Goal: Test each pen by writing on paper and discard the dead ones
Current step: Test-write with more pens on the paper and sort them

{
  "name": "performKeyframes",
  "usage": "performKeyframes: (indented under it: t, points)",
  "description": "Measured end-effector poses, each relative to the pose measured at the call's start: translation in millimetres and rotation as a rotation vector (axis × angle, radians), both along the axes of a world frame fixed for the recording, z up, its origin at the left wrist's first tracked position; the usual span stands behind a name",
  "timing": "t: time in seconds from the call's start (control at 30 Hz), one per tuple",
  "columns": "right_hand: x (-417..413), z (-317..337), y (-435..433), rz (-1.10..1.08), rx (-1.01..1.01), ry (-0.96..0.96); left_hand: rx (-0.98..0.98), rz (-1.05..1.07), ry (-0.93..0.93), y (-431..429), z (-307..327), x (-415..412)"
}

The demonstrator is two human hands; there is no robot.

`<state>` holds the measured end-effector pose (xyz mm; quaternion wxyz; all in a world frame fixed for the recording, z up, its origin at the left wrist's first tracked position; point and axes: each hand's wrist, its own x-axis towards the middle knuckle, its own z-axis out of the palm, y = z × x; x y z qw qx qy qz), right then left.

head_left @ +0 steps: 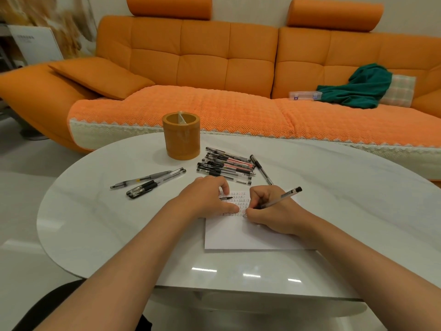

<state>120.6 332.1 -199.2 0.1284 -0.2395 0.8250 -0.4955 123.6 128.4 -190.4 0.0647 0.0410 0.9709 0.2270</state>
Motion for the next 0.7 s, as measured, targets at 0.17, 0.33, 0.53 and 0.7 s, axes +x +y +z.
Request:
performKeyframes:
  t: [0.17,0.33,0.53,0.7]
  points:
    - [-1.7,-1.9,-0.5,0.011,0.010,0.010,-0.003,-0.002,-0.002,0.2,0.1,0.2]
    - [-5.7,0.6,6.4,-0.162,-0.242,-0.172,0.029,-0.008,-0.006,-2.7,1.0,2.9]
    - [-5.8,3.8,4.4,-0.154,-0.320,-0.198,0.090,-0.061,-0.060,-14.6,6.9,6.6]
    - [-8.5,7.3,5.6,-0.148,-0.430,-0.267,0.092,-0.068,0.011,-22.0,8.9,11.1]
